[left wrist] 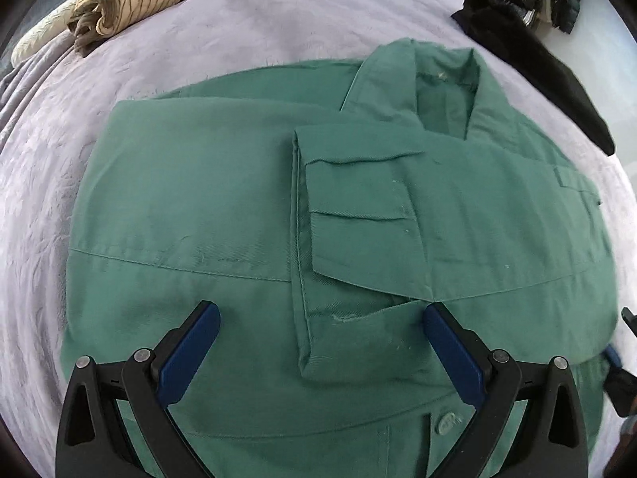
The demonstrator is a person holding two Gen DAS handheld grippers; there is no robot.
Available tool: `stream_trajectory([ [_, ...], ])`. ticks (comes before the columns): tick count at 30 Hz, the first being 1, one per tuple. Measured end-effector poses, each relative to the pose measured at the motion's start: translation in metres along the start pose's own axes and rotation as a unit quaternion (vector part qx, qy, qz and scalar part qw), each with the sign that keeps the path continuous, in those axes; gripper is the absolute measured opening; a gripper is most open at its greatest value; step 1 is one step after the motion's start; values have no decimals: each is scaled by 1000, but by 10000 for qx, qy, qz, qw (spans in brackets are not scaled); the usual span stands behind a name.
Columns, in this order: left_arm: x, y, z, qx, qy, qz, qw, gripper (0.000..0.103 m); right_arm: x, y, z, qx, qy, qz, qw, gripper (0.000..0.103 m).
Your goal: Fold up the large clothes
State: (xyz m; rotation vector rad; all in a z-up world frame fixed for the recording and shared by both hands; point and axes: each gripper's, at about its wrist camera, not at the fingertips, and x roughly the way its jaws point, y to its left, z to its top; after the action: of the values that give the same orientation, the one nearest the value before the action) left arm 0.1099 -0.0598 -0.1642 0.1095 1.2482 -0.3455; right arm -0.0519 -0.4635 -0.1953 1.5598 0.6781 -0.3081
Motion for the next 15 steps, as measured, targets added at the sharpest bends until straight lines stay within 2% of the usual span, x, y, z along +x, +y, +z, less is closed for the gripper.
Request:
stream_trajectory([
  [1, 1, -1, 0, 22, 3, 31, 10000, 103, 0, -4, 5, 135, -13, 50, 9999, 4],
  [4, 0, -5, -1, 110, -5, 101, 9999, 103, 0, 3, 8, 6, -153, -9, 9999, 2],
  [7, 4, -12, 1, 196, -1, 167, 9997, 103, 5, 1, 3, -107, -261, -399, 9988, 2],
  [10, 8, -14, 3, 229, 3, 211, 9995, 103, 14, -6, 1, -90, -205, -438, 9988, 2],
  [15, 3, -5, 19, 147, -44, -14, 9999, 103, 8, 15, -2, -635, 96, -694, 9955, 5],
])
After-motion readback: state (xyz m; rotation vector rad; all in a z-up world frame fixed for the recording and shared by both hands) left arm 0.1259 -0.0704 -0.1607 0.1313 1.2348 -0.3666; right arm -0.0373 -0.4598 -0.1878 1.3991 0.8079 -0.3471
